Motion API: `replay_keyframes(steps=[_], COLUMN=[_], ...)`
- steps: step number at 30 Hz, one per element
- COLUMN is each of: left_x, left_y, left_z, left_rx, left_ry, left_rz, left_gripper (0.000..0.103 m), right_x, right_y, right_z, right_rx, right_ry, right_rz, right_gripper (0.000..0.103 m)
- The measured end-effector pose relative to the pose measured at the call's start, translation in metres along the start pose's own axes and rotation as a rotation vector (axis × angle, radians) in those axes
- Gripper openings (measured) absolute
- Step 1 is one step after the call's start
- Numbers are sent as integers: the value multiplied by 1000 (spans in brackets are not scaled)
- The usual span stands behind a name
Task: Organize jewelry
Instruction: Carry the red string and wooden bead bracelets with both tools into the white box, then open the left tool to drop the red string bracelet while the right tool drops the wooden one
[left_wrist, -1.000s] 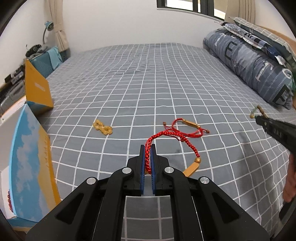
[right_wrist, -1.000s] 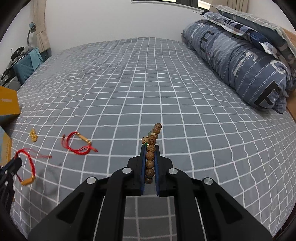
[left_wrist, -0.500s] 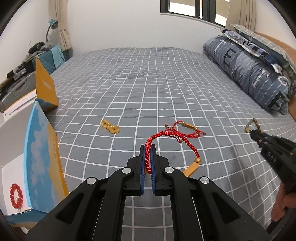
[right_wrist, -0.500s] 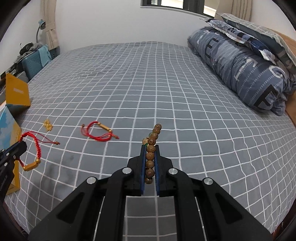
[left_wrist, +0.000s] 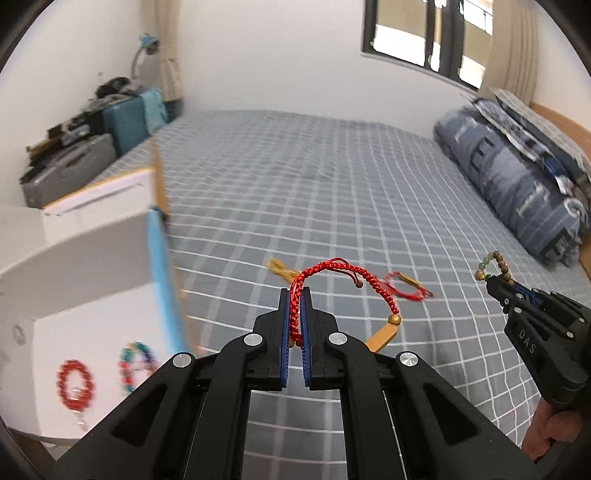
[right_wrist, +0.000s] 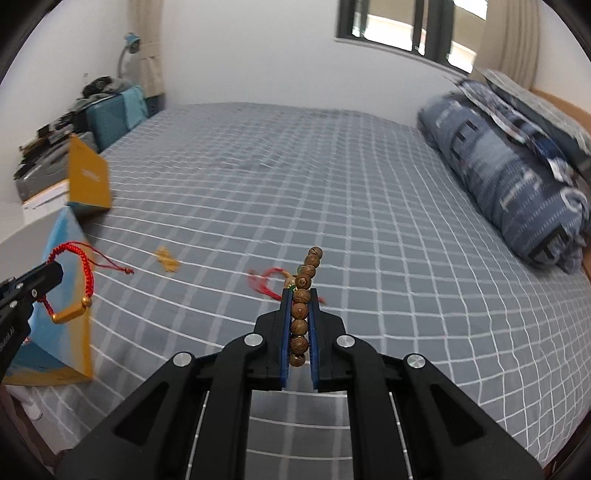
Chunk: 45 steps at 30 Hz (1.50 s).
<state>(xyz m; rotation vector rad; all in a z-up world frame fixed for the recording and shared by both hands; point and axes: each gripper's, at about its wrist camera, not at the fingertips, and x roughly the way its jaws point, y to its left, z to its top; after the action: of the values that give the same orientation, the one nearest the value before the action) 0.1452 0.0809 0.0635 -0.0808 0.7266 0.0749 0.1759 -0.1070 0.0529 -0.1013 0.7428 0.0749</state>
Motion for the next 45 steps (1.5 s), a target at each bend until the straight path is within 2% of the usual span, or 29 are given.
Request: replay_keyframes(steps=[5,14,19,30,36,45], left_x=[-31,-61,-67,-58,-43,-27], left_y=[46,146,192,250,264,276], left_z=[0,-12,-22,-46,-57,-65], left_rx=[-36,-138,-194,-271,-288,-313], left_ry=[-29,-21,1,73,145,206], left_rz=[63,176,229,311,331,329], left_gripper=[5,5,5,5,5,5], right_x=[-19,-40,-41,-30,-16,1], right_y=[52,160,218,312,341,359], right_z=[15,27,22,0,-11,-15], right_rx=[-57,-190,-246,-364,-406,-442], right_ry=[-14,-47,-48,7,69,140], right_rz=[77,181,236,313,350,342], right_gripper=[7,7,7,7,7,7])
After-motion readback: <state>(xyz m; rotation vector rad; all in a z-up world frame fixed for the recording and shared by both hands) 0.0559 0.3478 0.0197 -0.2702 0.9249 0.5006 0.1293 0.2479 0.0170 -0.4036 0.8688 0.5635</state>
